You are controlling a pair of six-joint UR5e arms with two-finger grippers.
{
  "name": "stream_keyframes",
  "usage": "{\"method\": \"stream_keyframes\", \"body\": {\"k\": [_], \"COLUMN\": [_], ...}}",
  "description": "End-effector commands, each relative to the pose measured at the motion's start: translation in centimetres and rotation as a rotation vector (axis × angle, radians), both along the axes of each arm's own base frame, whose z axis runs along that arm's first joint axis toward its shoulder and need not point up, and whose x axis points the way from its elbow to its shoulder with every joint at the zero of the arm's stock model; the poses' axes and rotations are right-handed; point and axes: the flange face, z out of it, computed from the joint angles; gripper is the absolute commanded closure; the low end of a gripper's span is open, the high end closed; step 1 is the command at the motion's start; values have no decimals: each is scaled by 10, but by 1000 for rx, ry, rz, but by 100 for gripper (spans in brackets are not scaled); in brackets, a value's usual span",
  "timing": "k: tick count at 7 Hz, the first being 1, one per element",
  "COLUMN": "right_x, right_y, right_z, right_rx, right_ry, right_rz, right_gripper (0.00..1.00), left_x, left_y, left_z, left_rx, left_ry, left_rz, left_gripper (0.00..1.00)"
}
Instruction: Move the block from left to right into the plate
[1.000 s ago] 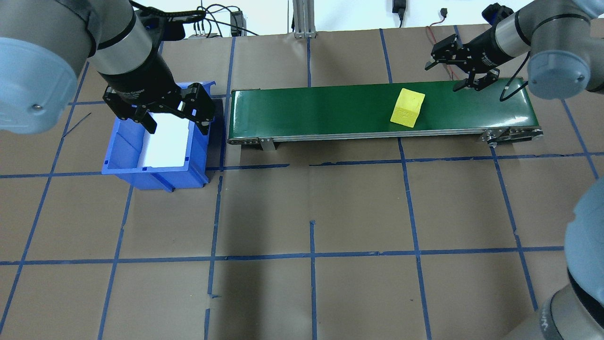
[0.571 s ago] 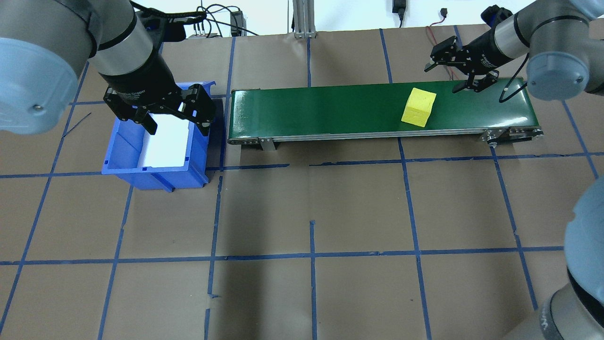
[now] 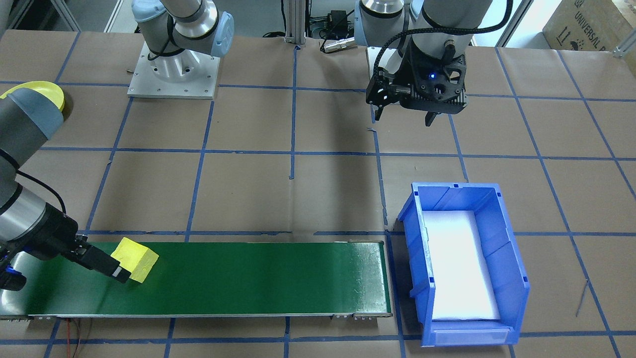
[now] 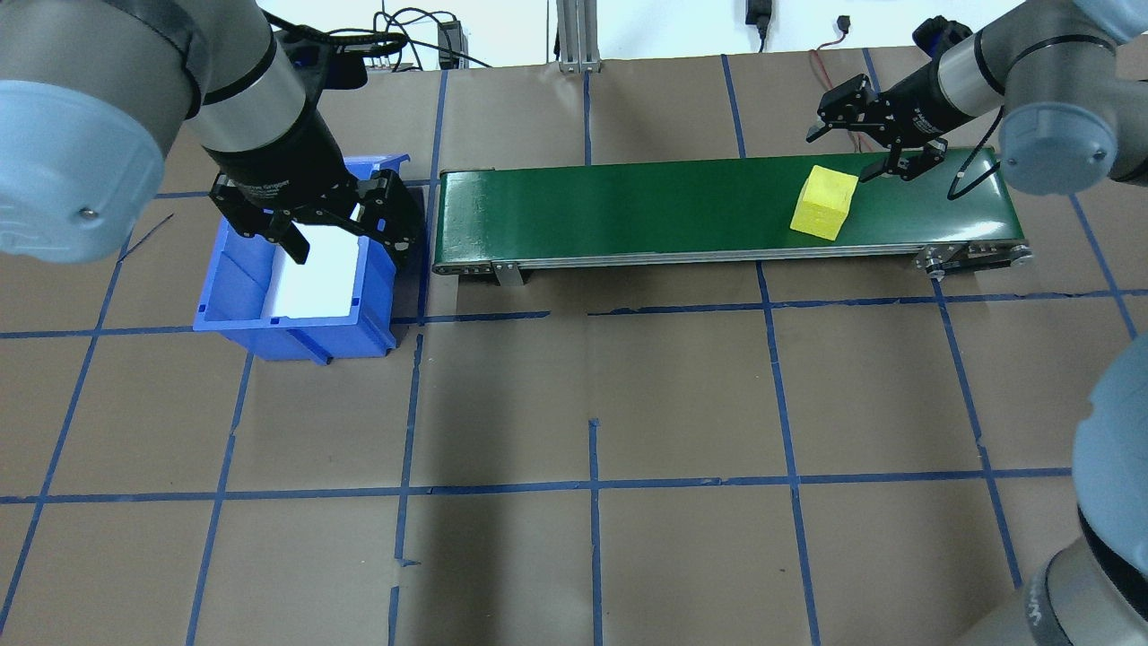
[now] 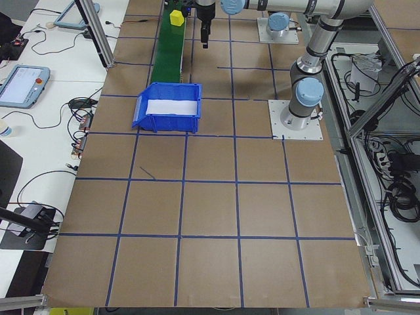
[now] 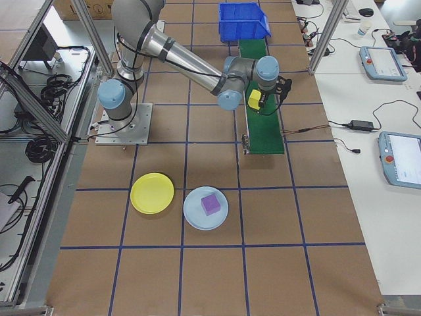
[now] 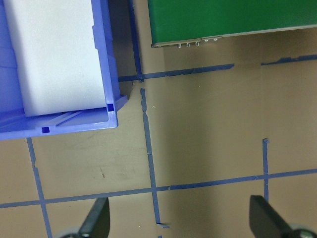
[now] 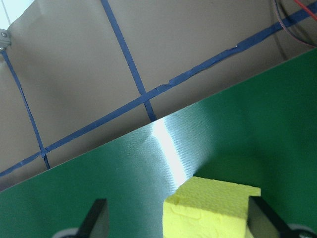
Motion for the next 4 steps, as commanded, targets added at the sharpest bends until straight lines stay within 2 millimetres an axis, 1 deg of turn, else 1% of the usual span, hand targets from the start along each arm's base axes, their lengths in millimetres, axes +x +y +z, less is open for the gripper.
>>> {"method": "stream_keyframes", "body": {"k": [1, 2, 4], "right_x": [-1, -11, -11], "right_y": [2, 6, 15], "right_z": [-9, -16, -32], "right_rx": [16, 29, 67], "right_ry": [11, 129, 146], "right_rz": [8, 63, 77], "right_gripper": [0, 0, 0], "left_x": [-1, -1, -1], "left_y": [2, 2, 2], "left_z": [-2, -2, -4], "left_rx": [3, 3, 8], "left_ry": [0, 0, -1], "left_rz": [-5, -5, -5], "left_gripper": [0, 0, 0]}}
